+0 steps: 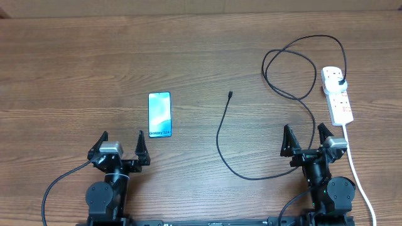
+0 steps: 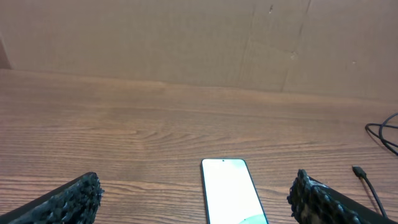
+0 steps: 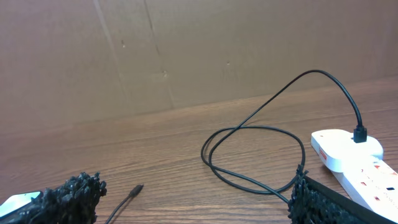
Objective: Plug charger to phone and switch on socket
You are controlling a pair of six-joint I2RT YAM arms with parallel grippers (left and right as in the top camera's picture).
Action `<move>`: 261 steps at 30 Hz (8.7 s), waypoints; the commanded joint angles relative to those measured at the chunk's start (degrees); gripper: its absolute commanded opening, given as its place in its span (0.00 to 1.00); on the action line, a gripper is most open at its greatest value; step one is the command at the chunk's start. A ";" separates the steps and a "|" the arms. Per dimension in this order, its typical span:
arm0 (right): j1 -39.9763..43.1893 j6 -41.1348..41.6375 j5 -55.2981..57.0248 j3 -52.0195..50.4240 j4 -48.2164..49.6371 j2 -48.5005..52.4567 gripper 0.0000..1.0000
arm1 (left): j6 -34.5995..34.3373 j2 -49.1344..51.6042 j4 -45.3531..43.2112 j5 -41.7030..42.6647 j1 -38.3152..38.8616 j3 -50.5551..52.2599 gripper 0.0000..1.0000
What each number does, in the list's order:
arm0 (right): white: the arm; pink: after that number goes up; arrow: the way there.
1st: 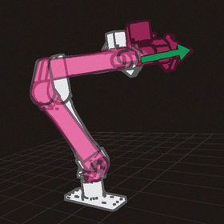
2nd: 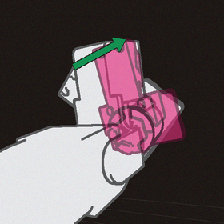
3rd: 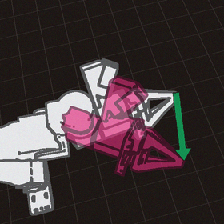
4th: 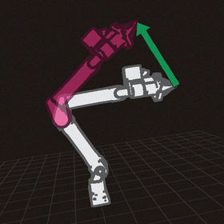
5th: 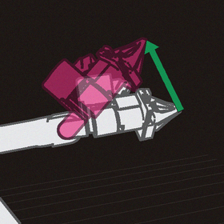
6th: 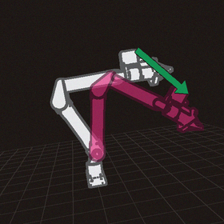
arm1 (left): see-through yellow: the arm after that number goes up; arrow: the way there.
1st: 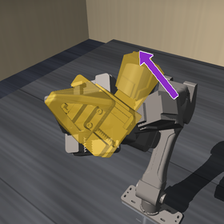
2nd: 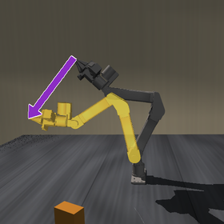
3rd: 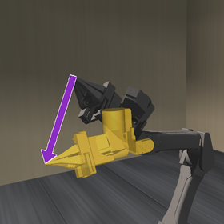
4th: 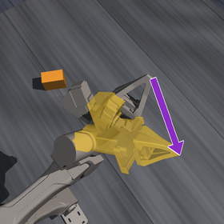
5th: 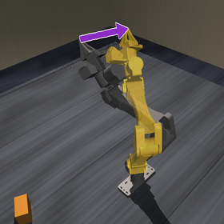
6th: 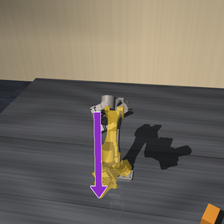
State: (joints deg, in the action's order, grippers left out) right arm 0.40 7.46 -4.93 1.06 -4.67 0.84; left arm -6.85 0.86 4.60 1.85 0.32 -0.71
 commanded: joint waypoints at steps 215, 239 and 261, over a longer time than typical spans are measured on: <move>0.42 -0.26 0.37 -0.59 0.33 -0.68 1.00 | -2.89 70.31 43.82 11.08 1.25 -71.60 1.00; 0.42 -0.26 0.37 -0.59 0.33 -0.68 1.00 | -7.13 73.07 45.46 9.53 6.93 -75.41 0.96; 0.42 -0.26 0.37 -0.59 0.33 -0.68 1.00 | -15.32 86.47 66.16 6.40 7.91 -98.55 0.89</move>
State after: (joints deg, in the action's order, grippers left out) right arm 0.40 7.44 -4.93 1.06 -4.56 0.84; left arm -17.65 85.14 70.67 9.13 7.16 -97.73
